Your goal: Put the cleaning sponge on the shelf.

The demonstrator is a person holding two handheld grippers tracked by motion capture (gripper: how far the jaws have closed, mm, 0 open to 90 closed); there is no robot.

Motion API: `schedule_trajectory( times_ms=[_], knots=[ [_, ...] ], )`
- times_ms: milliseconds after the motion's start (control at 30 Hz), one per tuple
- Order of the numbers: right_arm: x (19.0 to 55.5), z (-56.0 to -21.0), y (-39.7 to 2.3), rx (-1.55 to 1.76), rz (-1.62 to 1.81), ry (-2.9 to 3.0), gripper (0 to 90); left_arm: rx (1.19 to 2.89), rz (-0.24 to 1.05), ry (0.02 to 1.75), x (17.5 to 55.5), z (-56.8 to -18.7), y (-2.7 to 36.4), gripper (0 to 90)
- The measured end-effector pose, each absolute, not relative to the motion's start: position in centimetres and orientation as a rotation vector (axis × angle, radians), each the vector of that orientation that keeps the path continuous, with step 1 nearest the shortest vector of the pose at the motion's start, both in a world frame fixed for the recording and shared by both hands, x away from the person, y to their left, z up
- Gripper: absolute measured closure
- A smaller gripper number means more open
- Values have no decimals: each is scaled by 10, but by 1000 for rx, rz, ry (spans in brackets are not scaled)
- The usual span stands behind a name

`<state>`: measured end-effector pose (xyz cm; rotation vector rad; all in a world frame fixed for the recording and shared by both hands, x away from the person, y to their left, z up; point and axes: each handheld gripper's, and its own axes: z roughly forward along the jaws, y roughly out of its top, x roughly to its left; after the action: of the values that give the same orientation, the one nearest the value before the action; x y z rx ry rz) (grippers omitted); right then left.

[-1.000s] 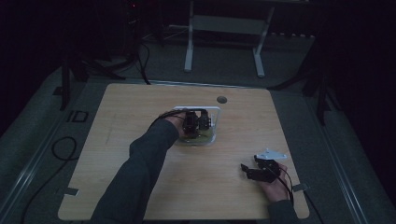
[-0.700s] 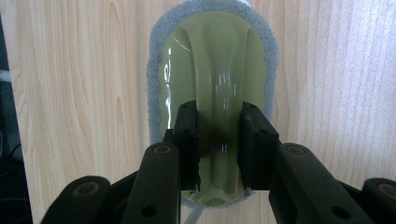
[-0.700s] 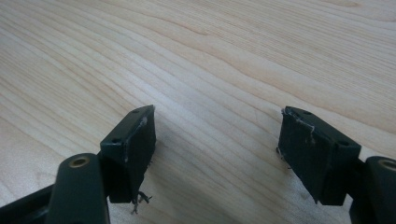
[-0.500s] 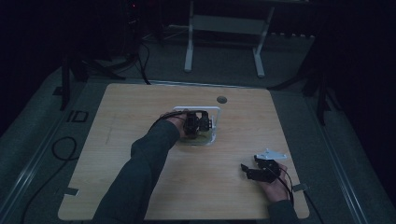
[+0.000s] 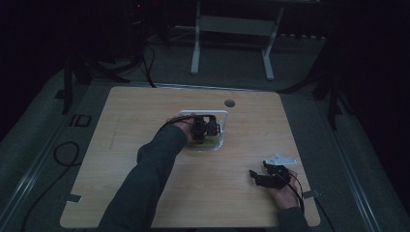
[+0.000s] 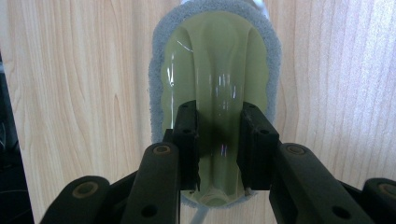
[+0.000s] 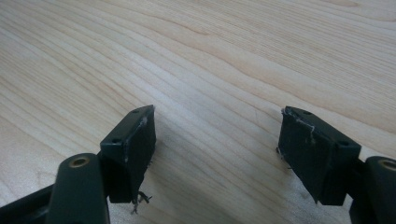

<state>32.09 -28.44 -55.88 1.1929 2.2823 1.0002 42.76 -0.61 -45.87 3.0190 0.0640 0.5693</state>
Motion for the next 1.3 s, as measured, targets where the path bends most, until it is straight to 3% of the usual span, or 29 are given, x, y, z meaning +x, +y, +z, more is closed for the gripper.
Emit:
schedule_trajectory(
  times_ms=[500, 800, 1300],
  knots=[
    [321, -559, -284, 1192, 1000, 2282, 270, 3016, 593, 54, 430, -460, -10, 713],
    [321, -559, -285, 1192, 1000, 2283, 271, 3007, 679, 47, 431, -463, -12, 706],
    [321, -559, -285, 1191, 1001, 2283, 270, 2984, 692, 83, 425, -457, -10, 600]
  ],
)
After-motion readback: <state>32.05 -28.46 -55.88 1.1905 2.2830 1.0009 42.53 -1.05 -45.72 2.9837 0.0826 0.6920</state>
